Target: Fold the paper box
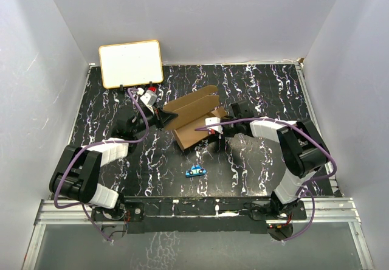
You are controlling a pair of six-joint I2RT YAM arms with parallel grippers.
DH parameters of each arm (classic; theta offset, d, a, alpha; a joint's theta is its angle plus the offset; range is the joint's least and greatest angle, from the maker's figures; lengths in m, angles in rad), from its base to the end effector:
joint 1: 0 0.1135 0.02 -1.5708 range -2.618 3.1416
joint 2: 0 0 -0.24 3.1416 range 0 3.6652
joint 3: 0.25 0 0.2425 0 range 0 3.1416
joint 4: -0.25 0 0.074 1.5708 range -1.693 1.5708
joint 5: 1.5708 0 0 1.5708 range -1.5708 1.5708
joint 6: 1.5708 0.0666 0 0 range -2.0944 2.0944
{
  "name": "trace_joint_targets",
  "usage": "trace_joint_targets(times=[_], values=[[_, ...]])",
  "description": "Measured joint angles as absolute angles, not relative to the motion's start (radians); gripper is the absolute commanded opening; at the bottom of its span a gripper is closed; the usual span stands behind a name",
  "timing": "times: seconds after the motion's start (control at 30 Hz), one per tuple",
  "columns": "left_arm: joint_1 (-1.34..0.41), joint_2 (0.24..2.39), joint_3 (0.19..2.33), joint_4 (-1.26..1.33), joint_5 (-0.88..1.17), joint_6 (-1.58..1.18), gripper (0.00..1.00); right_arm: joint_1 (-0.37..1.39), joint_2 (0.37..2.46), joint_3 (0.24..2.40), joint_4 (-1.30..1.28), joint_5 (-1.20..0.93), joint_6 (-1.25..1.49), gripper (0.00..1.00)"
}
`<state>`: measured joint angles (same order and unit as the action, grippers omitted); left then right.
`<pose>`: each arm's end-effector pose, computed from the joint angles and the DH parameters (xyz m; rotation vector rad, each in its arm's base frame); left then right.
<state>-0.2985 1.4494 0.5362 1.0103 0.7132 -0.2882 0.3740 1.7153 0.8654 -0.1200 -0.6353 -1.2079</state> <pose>0.2795 -0.1316 0.2145 0.6077 1.4587 -0.9872 0.2898 0.1562 0.1088 -1.8153 1.4630 0.4062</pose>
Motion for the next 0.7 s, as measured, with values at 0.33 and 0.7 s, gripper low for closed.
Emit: trace_joint_targets(times=[0.33,0.7], values=[[-0.299,1.449,0.536,0.987,0.714,-0.279,0.0,0.345,1.698,0.878,-0.187,-0.653,-1.196,0.46],[-0.299,1.449,0.536,0.991,0.723,-0.275,0.0,0.143,1.597,0.928,-0.296,-0.824,-1.129,0.25]])
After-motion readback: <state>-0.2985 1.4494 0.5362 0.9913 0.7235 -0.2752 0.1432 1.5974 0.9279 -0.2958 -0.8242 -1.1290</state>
